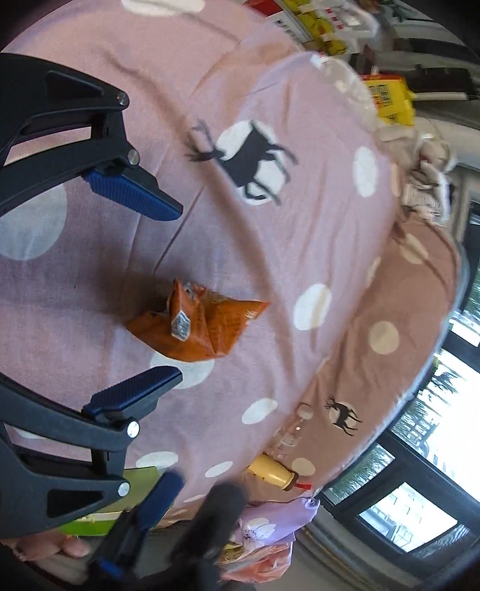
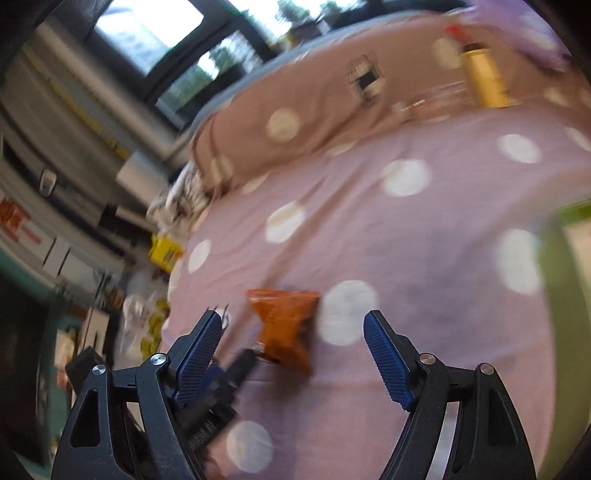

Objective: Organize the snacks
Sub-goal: 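Move the right gripper back to the orange snack bag, then grasp the orange snack bag with the right gripper, then lift and carry the orange bag over the green box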

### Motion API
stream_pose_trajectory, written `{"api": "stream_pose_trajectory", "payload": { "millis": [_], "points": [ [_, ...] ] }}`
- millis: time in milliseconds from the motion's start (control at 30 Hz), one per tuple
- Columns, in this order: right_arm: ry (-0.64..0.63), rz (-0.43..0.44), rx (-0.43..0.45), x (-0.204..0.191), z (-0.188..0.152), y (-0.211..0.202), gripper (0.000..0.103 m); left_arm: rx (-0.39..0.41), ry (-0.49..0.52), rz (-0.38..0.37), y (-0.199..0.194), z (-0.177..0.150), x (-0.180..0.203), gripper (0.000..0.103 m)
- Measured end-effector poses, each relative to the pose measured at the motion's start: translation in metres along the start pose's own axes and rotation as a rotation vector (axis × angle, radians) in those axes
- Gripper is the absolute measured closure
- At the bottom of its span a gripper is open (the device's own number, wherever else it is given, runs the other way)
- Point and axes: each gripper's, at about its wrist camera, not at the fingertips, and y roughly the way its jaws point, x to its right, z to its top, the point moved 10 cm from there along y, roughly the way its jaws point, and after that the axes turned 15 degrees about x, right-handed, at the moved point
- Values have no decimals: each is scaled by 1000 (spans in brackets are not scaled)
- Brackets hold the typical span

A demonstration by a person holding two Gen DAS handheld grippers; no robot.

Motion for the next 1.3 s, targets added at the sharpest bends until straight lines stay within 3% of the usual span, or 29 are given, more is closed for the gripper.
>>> {"api": "stream_pose_trajectory", "payload": {
  "millis": [100,300,500,600,733,933,1300],
  "points": [
    [-36,7,-68,-6,-16,27,23,-37,-15,-9,9,-6,-1,22],
    [41,54,-158,-3,-43,64,25,-73,-25,-22,19,-13,1,24],
    [104,95,-192,-2,-58,79,40,-71,-26,-37,23,-15,2,32],
    [145,139,-217,-1,-61,82,54,-69,-21,-86,22,-16,7,47],
    [172,173,-220,-2,-64,81,57,-59,-14,-151,20,-15,22,71],
    [171,185,-186,-4,-55,69,57,-49,-40,-182,12,-11,33,73],
    [170,206,-64,-5,-35,20,57,-5,51,-259,-24,-5,68,73]
  ]
}}
